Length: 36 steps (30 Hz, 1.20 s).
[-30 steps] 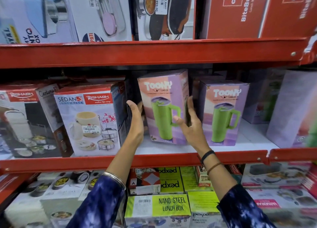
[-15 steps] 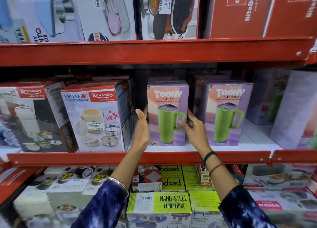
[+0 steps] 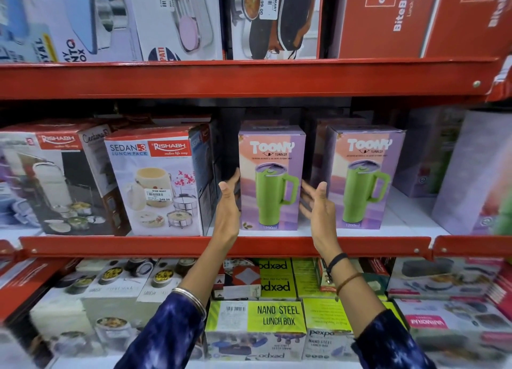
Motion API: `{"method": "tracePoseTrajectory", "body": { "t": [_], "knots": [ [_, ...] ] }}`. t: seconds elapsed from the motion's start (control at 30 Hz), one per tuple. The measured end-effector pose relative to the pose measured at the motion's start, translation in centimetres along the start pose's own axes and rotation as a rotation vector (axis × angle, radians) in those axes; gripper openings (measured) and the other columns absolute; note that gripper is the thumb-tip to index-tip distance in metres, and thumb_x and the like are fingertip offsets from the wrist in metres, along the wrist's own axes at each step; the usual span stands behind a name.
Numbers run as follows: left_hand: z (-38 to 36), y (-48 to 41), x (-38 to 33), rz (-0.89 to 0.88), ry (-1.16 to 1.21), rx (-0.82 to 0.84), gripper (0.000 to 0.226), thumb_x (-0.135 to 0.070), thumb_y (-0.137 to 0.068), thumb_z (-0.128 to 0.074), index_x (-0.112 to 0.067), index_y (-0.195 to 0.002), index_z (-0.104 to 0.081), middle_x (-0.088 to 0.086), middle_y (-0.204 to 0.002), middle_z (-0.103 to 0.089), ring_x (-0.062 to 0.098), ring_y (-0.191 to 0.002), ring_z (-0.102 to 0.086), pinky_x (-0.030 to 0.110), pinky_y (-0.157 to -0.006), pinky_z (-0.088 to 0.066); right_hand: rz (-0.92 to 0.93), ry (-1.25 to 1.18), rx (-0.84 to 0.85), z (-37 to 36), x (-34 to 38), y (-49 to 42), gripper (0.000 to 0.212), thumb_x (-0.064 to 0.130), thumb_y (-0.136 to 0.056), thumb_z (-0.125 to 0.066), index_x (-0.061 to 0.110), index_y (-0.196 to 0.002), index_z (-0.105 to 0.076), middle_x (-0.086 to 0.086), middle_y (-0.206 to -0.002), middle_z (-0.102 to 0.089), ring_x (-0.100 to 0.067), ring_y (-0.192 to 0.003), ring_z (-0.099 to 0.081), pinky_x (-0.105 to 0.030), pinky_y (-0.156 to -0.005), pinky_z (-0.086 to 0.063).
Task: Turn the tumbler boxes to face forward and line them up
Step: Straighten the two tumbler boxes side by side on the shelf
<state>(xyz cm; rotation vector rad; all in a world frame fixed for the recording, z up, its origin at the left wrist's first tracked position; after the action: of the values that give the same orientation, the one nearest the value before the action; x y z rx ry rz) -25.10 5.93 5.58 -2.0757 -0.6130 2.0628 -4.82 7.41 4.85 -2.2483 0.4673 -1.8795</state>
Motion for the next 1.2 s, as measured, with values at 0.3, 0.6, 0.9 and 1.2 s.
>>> {"method": "tracePoseTrajectory", "body": {
  "t": [0.3, 0.6, 0.9, 1.2],
  "knots": [
    [0.0, 3.2, -1.5, -0.009, -0.024, 0.053, 0.072, -0.100, -0.050, -0.012, -0.076, -0.113, -0.036, -0.010, -0.155, -0.029, 0.023, -0.126, -0.046, 0.049, -0.104, -0.039, 0.037, -0.017, 0.036, 0.5, 0.9, 2.6, 0.080, 0.071, -0.075, -0.030, 0.015, -0.125, -0.057, -0.012, -0.140, -0.051, -0.024, -0.129, -0.049, -0.028, -0.098, -0.045],
    [0.3, 5.7, -3.0, -0.022, -0.085, 0.074, 0.075, -0.098, -0.053, -0.008, -0.073, -0.121, -0.028, -0.020, -0.150, -0.034, 0.020, -0.122, -0.049, 0.048, -0.109, -0.032, 0.052, -0.015, 0.026, 0.5, 1.6, 4.3, 0.103, 0.090, -0.057, -0.039, 0.014, -0.125, -0.057, -0.013, -0.137, -0.054, -0.024, -0.125, -0.053, -0.038, -0.103, -0.045],
    [-5.3, 8.9, -8.0, -0.462, -0.433, 0.038, 0.050, -0.047, -0.097, -0.019, -0.033, -0.145, -0.019, -0.011, -0.158, -0.010, 0.003, -0.147, -0.003, 0.036, -0.122, -0.006, 0.153, 0.024, -0.124, 4.6, 4.1, 4.5, 0.064, 0.052, -0.092, -0.019, 0.013, -0.136, -0.043, -0.009, -0.145, -0.045, -0.019, -0.131, -0.044, -0.039, -0.113, -0.033],
    [-16.1, 6.2, -4.6, -0.172, -0.176, 0.193, 0.052, -0.046, -0.098, -0.016, -0.028, -0.147, -0.024, -0.011, -0.158, -0.018, 0.004, -0.145, -0.013, 0.029, -0.121, -0.011, 0.187, 0.043, -0.323, 14.7, 5.3, 0.1, 0.052, 0.039, -0.099, -0.019, 0.016, -0.145, -0.027, -0.002, -0.154, -0.029, -0.012, -0.139, -0.029, -0.015, -0.104, -0.024]
  ]
}}
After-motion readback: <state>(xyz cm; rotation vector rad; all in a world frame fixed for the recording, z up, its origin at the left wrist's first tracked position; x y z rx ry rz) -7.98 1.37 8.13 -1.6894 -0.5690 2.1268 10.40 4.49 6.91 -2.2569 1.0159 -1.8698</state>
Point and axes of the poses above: each hand's wrist, its own y-axis away from the middle knuckle, its own z-axis out of the back of the hand, x = y × z, the point moved 10 cm from there along -y, towards the middle knuckle
